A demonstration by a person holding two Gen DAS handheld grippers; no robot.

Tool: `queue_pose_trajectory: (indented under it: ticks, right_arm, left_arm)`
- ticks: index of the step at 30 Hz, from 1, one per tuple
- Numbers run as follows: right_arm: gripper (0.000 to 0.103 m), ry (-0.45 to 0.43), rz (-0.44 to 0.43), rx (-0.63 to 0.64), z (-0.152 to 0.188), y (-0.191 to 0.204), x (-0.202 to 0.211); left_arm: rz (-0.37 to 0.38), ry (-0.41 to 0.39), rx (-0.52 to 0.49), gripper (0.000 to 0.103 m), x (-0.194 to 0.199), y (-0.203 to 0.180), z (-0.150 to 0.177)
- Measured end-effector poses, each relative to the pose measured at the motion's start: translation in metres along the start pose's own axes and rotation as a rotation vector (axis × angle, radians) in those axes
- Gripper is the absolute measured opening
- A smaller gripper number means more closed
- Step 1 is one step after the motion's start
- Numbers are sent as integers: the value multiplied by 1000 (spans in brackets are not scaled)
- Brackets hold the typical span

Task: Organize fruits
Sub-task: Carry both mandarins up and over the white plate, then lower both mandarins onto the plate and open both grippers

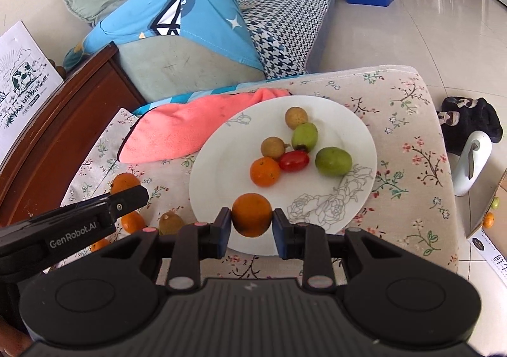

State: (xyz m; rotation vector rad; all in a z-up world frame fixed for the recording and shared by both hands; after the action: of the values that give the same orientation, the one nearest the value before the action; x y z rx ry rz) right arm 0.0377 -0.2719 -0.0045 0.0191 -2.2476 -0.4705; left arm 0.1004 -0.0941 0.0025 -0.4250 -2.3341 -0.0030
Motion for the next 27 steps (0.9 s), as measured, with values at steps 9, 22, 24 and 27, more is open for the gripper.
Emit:
queue_pose_trajectory:
  ticks: [9,22,24,27]
  right_arm:
    - [28,10,25,-39,0,-7,-4]
    - [30,-3,70,-81,-3,-18,-12]
    - [31,-15,77,-106,-4,-21,-11]
    - [31,-41,85,-109,-7,-22,-8]
  left_arm:
    - [19,27,-28,29,-21,-13,-1]
    - [35,37,-52,31,-43,-29,-7]
    - [34,32,-54,32,-42,-30,-9]
    - [20,17,-39,49,-37,-28,-12]
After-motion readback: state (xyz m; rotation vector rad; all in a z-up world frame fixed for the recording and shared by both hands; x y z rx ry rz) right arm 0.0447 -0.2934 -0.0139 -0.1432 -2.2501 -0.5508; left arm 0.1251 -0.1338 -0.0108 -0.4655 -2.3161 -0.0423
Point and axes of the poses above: each gripper's, at about its wrist camera, not at the fingertips, and x roughly against the way its jaws point, y to its left, z to its underside, the point moved 2 cm from there along -x, roughly the way its jaws point, and after that the axes turned 2 degrees about x, right-handed, at the moved point
